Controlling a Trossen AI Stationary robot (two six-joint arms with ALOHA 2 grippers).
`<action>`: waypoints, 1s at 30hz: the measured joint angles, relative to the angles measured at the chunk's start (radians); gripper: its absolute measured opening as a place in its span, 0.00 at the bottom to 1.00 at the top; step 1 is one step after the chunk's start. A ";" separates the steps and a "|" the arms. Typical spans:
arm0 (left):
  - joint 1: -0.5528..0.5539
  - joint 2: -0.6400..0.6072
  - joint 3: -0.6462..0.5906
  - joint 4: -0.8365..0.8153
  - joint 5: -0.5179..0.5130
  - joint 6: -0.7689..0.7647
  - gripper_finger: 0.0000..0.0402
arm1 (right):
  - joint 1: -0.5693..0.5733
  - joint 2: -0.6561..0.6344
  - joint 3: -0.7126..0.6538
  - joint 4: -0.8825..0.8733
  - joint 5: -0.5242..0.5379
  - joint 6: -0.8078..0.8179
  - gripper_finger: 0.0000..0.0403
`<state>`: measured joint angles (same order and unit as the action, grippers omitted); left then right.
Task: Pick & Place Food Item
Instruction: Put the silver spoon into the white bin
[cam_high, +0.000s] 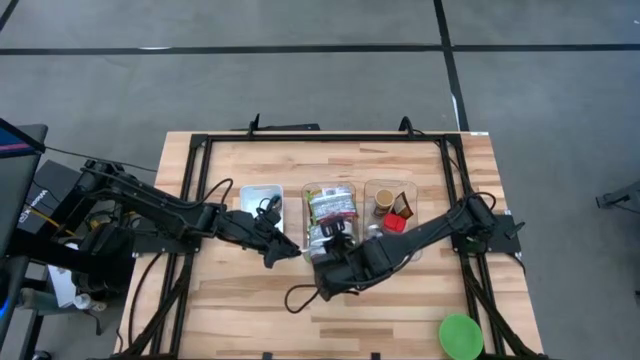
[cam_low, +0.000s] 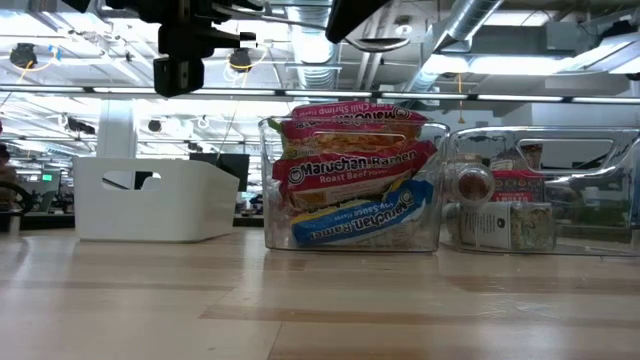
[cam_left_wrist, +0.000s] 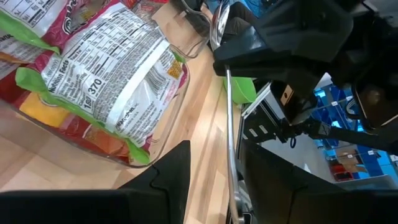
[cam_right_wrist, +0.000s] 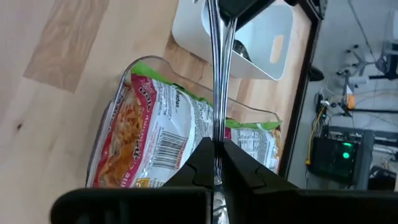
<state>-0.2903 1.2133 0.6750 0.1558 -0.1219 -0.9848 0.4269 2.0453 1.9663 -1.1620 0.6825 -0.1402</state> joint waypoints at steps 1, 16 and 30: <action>0.000 0.000 0.000 -0.001 0.000 0.000 0.34 | -0.004 0.000 0.000 0.000 -0.005 -0.012 0.01; 0.000 0.000 0.000 -0.028 -0.003 0.008 0.34 | -0.034 0.000 0.000 0.027 -0.031 -0.070 0.01; 0.000 0.000 0.000 -0.045 -0.043 0.009 0.30 | -0.038 0.000 0.000 0.027 -0.031 -0.070 0.01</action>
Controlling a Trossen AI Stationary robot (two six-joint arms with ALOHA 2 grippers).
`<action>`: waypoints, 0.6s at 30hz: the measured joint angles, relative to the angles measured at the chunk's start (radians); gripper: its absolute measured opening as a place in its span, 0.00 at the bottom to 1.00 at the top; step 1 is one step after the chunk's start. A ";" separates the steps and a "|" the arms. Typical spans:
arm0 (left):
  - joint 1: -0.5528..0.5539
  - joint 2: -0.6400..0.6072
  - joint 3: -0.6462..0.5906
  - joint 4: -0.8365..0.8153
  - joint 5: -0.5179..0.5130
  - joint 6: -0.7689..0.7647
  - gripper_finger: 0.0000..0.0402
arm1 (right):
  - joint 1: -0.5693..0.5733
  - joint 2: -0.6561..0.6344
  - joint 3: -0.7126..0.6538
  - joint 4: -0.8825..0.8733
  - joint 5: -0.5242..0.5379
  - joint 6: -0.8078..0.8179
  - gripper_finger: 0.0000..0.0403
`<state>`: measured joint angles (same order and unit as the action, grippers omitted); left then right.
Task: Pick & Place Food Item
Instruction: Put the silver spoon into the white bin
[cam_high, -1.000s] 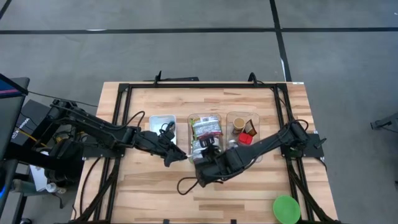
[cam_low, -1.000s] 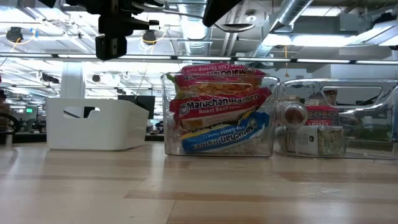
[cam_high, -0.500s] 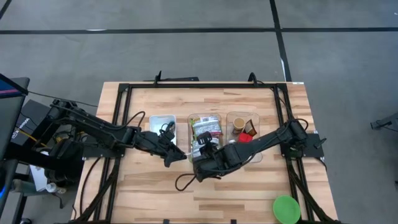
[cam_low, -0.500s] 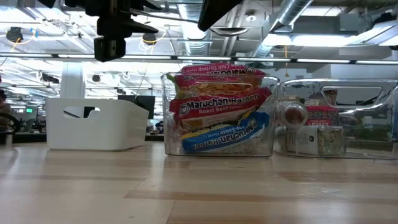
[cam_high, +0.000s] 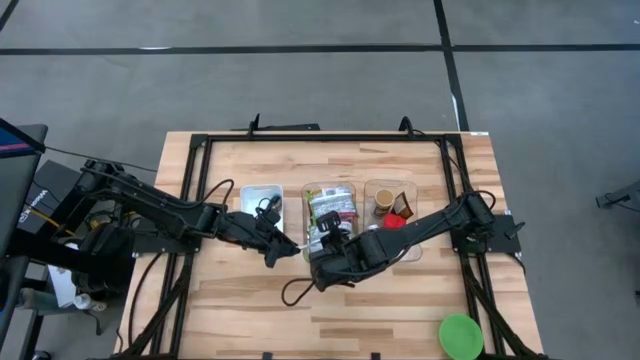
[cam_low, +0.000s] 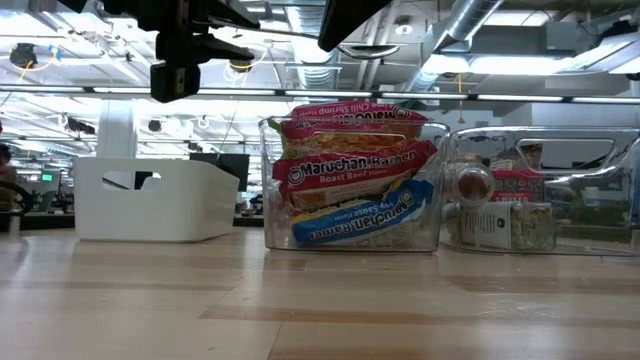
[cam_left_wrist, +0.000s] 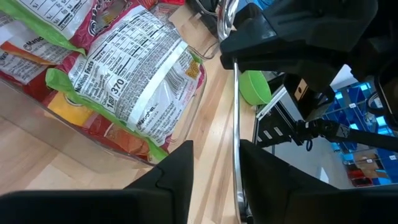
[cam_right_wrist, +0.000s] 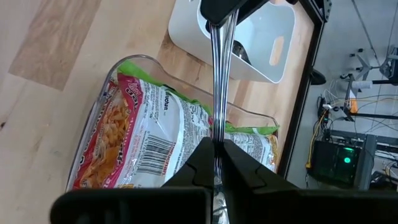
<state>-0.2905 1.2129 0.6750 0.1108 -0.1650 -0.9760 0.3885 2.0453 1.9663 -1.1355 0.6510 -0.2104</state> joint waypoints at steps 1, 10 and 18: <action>0.000 0.000 0.000 0.000 0.000 0.000 0.29 | 0.000 0.000 0.000 0.000 0.000 0.000 0.01; 0.000 0.000 0.001 0.003 0.005 0.000 0.15 | 0.000 0.000 0.000 0.000 -0.020 0.001 0.01; 0.000 0.000 0.002 0.008 0.008 0.000 0.03 | 0.000 0.000 0.000 -0.001 -0.023 0.000 0.02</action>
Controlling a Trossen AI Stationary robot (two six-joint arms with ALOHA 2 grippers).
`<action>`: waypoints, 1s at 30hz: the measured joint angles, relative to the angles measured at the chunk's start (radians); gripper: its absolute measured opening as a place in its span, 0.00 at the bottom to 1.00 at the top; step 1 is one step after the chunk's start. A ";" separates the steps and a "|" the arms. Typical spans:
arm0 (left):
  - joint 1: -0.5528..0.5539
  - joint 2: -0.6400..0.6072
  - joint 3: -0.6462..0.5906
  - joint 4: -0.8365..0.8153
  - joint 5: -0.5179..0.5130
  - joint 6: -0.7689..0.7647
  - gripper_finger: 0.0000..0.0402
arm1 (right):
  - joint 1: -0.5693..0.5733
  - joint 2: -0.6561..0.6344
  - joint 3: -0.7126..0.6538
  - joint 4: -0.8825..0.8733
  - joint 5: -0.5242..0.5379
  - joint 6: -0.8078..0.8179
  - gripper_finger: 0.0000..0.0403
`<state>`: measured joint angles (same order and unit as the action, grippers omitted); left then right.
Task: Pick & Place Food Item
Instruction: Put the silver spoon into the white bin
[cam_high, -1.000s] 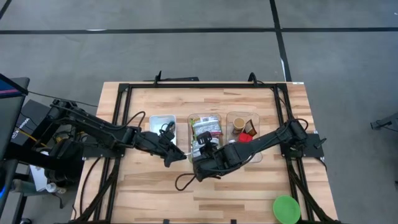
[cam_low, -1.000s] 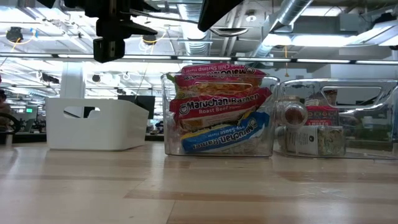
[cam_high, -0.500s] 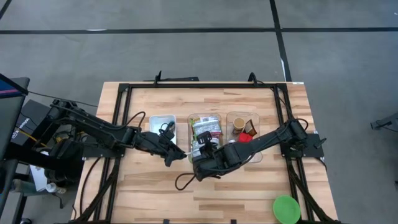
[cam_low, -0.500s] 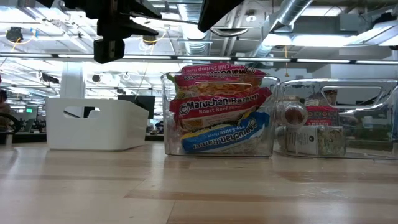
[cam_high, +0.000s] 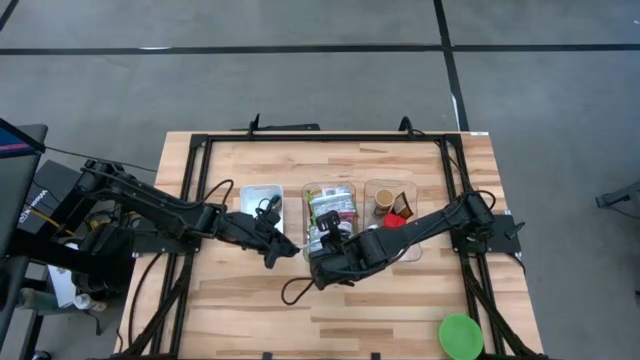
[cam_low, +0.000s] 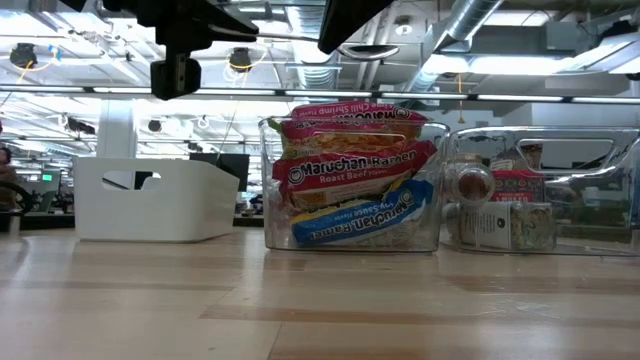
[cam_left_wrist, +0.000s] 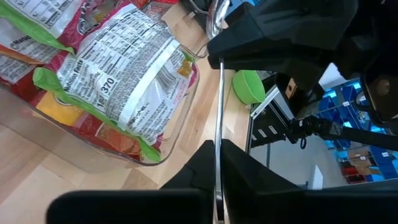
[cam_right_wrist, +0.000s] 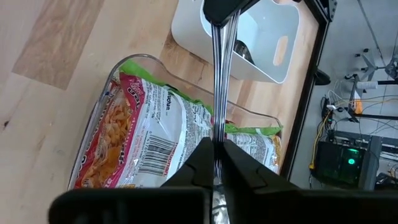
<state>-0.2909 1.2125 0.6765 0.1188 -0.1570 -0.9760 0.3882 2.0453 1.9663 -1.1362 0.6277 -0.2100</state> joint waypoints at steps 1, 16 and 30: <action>0.000 0.000 0.000 0.001 0.000 0.000 0.02 | 0.000 0.000 0.000 0.000 0.000 0.000 0.02; 0.001 0.000 -0.002 -0.009 -0.011 -0.001 0.01 | 0.004 0.000 0.000 0.000 0.001 0.039 0.21; 0.001 -0.016 -0.002 -0.007 -0.064 0.009 0.01 | 0.017 -0.104 0.001 -0.039 0.082 0.240 0.19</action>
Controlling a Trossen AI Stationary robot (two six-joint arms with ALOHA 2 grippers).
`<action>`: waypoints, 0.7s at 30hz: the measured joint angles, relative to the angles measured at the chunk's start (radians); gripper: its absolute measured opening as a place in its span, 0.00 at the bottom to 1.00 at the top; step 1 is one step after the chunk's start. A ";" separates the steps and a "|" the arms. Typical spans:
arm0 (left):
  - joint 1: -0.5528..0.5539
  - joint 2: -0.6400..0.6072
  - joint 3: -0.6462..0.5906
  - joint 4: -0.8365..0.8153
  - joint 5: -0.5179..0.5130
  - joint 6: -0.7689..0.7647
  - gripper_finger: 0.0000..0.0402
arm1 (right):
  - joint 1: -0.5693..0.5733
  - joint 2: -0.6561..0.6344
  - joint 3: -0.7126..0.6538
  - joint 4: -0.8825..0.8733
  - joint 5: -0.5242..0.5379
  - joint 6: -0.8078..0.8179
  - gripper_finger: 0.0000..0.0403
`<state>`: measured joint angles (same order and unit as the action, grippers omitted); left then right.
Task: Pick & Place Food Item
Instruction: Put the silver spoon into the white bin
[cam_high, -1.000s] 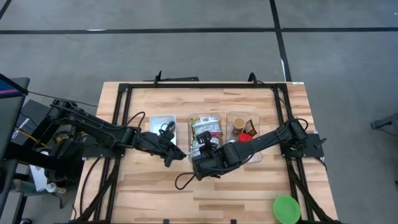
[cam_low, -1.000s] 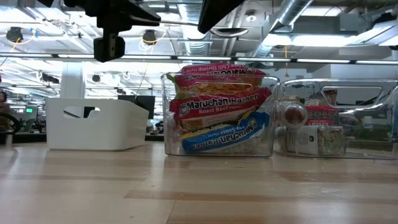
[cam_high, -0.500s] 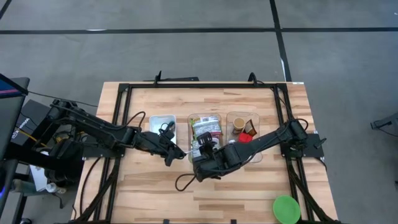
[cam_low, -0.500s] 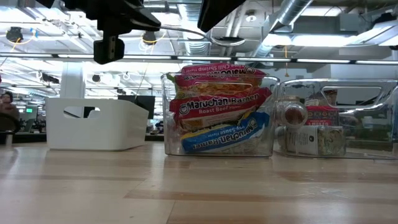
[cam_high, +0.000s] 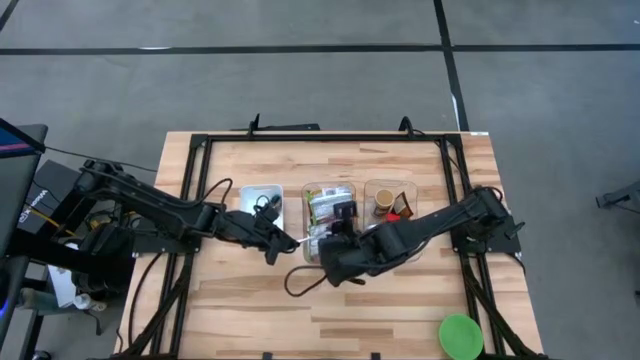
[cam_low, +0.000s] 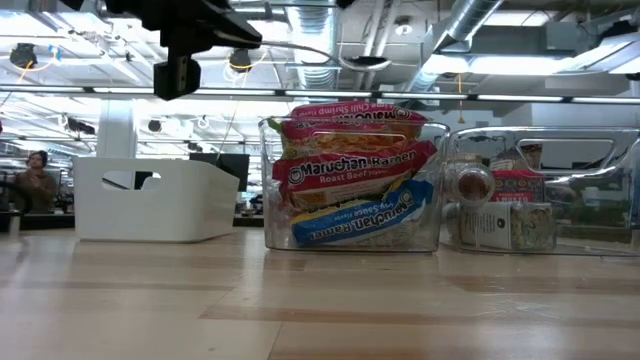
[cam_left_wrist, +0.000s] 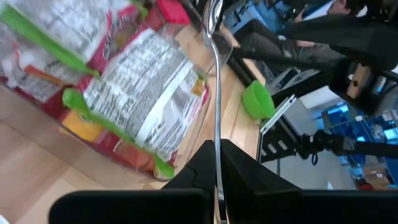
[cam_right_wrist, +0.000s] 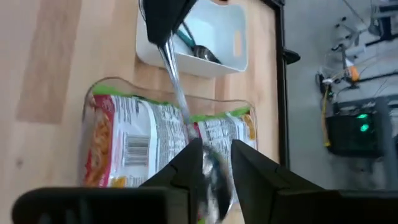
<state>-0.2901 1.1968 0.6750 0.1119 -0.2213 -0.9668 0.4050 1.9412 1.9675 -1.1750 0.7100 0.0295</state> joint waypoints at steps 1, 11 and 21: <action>0.000 -0.009 0.000 -0.002 -0.010 0.002 0.01 | 0.000 -0.013 -0.001 -0.007 0.000 0.023 0.18; 0.000 -0.173 0.000 -0.038 -0.172 0.107 0.01 | 0.015 -0.149 -0.001 0.008 0.002 0.242 0.01; 0.000 -0.350 0.001 -0.272 -0.322 0.141 0.01 | 0.041 -0.189 -0.001 0.009 0.005 0.328 0.01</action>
<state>-0.2905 0.8470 0.6758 -0.1602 -0.5429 -0.8257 0.4457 1.7521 1.9667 -1.1658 0.7149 0.3574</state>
